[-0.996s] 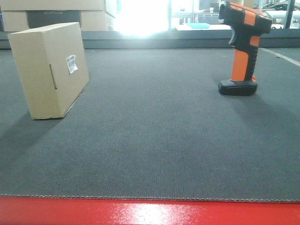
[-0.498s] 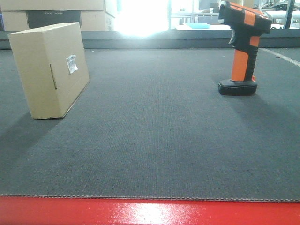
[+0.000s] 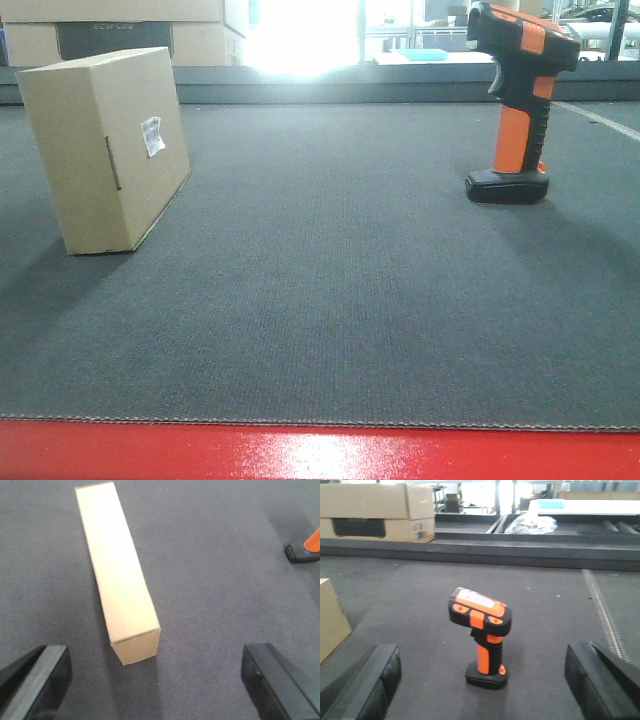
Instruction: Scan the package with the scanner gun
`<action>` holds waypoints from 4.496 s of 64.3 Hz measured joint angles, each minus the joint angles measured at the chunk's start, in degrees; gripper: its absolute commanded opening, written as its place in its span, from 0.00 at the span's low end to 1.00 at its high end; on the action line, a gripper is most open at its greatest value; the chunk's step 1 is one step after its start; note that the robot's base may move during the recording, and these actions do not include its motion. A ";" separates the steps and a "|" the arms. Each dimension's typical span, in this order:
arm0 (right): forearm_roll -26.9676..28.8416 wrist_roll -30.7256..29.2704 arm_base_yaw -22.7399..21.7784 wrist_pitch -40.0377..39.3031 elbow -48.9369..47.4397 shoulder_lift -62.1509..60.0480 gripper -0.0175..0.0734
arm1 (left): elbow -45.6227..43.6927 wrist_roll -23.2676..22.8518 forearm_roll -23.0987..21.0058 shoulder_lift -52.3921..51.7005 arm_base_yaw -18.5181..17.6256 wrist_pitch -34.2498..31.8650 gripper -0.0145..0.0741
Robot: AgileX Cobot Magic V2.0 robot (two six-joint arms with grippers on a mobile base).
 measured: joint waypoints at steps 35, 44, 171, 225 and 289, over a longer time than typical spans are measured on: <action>0.00 0.00 0.46 -0.12 0.00 0.08 0.82 | -21.65 -2.52 5.75 29.08 0.39 6.20 0.83; 0.10 0.00 0.46 -0.12 0.00 0.08 0.82 | -21.65 -2.52 5.98 32.52 1.23 6.20 0.83; 0.10 0.00 2.49 -3.54 0.74 9.79 0.82 | -11.69 11.14 -42.22 27.90 22.16 6.35 0.04; 6.77 0.11 2.83 -42.77 9.40 35.24 0.82 | -11.69 11.63 -43.47 27.99 22.54 6.24 0.04; 9.99 0.11 4.70 -51.66 -2.99 59.40 0.82 | -11.69 11.63 -43.47 28.02 22.54 2.92 0.04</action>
